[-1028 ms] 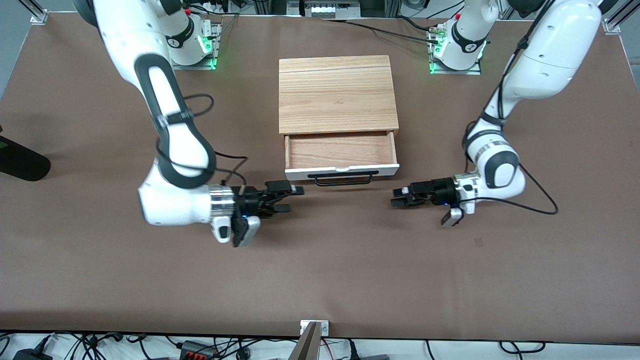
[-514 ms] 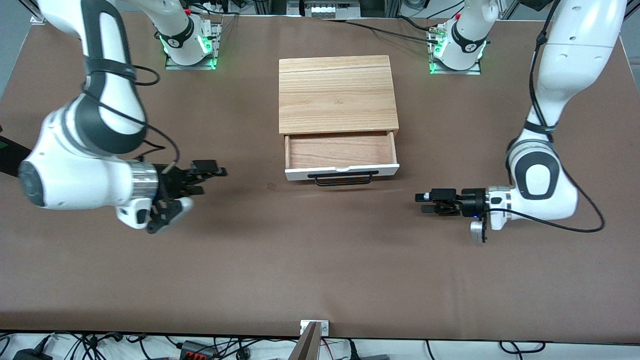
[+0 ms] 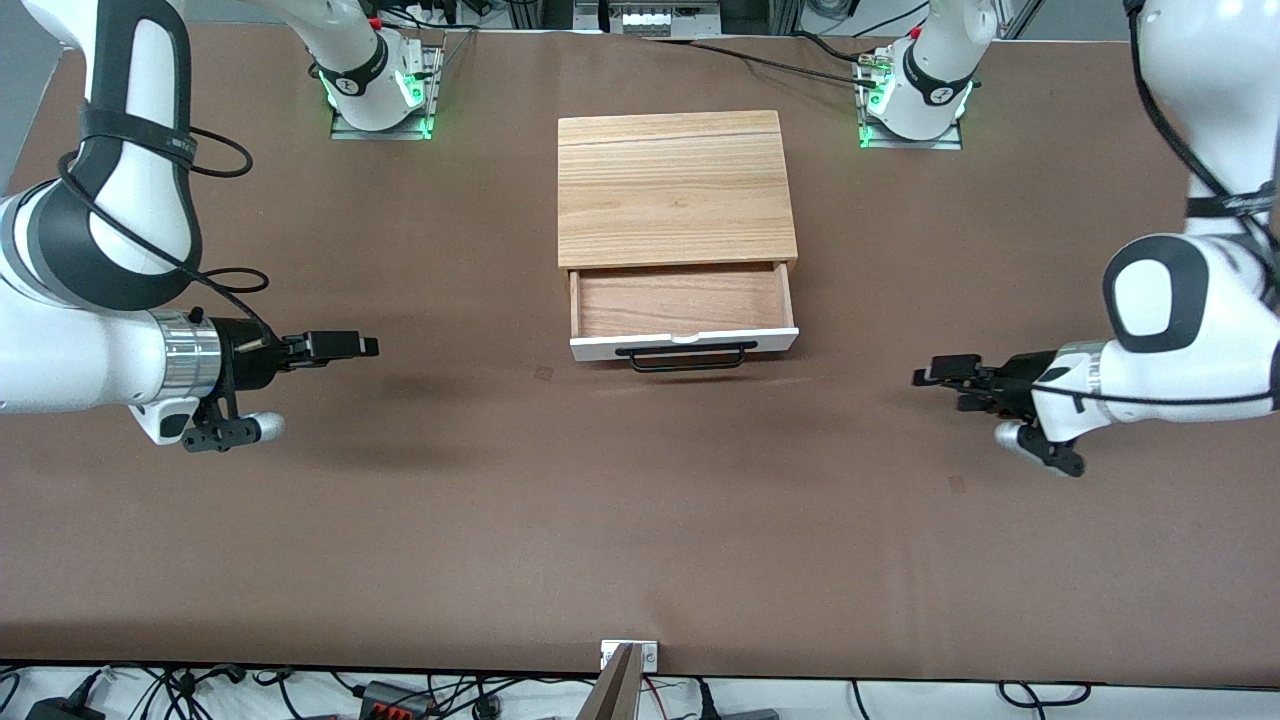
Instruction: Pull top drawer with both arms simultaneously
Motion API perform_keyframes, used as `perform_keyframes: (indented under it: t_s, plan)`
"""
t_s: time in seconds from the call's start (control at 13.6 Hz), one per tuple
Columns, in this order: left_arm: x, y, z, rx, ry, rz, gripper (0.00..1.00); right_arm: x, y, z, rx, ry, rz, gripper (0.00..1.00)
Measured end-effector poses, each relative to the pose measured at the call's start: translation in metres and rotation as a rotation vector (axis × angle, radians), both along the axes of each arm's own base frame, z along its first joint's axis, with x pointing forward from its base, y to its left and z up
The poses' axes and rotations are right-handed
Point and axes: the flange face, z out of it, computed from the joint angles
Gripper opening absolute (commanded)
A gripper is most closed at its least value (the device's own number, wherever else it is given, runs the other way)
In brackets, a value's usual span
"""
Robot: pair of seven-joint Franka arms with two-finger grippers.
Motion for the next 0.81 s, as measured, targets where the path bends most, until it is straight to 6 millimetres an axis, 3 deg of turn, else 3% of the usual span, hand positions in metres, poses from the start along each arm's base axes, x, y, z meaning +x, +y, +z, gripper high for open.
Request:
perform_keyframes:
  t_s: [0.29, 0.51, 0.66, 0.81]
  plan:
    - [-0.017, 0.022, 0.08, 0.235, 0.023, -0.021, 1.0, -0.004, 0.007, 0.006, -0.199, -0.007, -0.021, 1.0]
    - [-0.014, 0.038, 0.134, 0.394, -0.054, -0.033, 1.0, -0.018, 0.008, 0.044, -0.377, -0.066, 0.002, 1.0]
    - [-0.014, 0.043, 0.148, 0.411, -0.064, -0.024, 1.0, -0.026, -0.013, 0.083, -0.438, -0.131, -0.008, 1.0]
    - [-0.019, 0.047, 0.162, 0.436, -0.036, -0.009, 1.0, -0.033, -0.054, 0.117, -0.46, -0.172, -0.069, 1.0]
